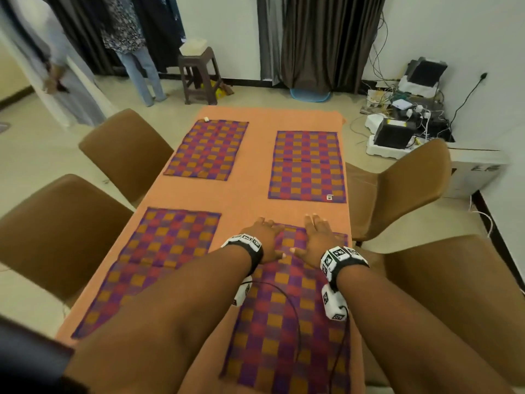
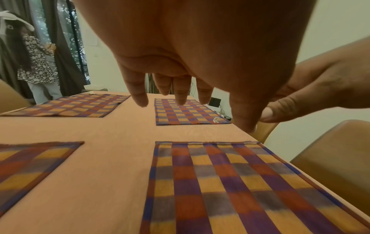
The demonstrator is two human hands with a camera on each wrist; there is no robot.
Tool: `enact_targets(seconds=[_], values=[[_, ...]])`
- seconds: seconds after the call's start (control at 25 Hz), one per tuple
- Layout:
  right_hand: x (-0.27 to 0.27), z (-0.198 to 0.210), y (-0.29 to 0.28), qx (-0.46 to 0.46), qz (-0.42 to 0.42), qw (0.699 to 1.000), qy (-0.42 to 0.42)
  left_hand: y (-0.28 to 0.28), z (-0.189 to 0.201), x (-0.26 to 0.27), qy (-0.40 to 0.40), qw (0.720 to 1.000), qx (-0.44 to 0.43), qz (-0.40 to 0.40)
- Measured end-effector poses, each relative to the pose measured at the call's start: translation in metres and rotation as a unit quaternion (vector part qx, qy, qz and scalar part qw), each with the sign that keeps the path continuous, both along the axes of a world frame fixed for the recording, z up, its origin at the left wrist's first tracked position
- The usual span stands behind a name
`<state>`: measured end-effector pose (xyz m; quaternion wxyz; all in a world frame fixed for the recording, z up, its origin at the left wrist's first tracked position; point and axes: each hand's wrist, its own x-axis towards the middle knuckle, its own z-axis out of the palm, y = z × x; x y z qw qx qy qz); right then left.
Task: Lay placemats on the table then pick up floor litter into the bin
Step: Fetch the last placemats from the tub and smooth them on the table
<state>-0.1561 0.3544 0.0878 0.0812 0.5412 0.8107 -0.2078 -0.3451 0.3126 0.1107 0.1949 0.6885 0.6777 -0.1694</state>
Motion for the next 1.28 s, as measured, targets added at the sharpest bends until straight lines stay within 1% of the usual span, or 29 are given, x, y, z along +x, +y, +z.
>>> enact_targets(seconds=[0.12,0.24,0.4,0.56,0.68,0.8,0.92,1.04,1.12,1.28], values=[[-0.005,0.004,-0.046,-0.009,-0.001,1.000,0.008,-0.055,-0.001,-0.002,-0.013,1.000,-0.005,0.022],[-0.015,0.014,-0.084,-0.009,-0.015,1.000,-0.008,-0.098,0.000,-0.014,-0.037,0.998,0.001,0.050],[-0.028,0.022,-0.124,0.001,-0.019,1.000,-0.008,-0.135,0.004,-0.034,-0.057,0.996,0.030,0.067],[-0.059,0.023,-0.152,0.037,-0.010,0.999,-0.029,-0.160,0.012,-0.073,-0.084,0.993,0.059,0.064],[-0.106,0.023,-0.180,0.062,0.005,0.998,-0.030,-0.192,0.015,-0.121,-0.099,0.990,0.085,0.060],[-0.171,0.018,-0.223,0.087,0.040,0.995,-0.043,-0.246,0.004,-0.192,-0.124,0.983,0.107,0.084],[-0.240,0.004,-0.269,0.068,0.082,0.992,-0.065,-0.310,-0.021,-0.270,-0.111,0.981,0.098,0.124],[-0.304,-0.004,-0.303,0.040,0.124,0.989,-0.075,-0.359,-0.039,-0.331,-0.111,0.976,0.084,0.169],[-0.342,-0.003,-0.318,0.031,0.174,0.983,-0.054,-0.379,-0.047,-0.359,-0.113,0.970,0.092,0.195],[-0.402,-0.003,-0.325,0.027,0.251,0.968,-0.011,-0.396,-0.048,-0.389,-0.126,0.960,0.107,0.226]])
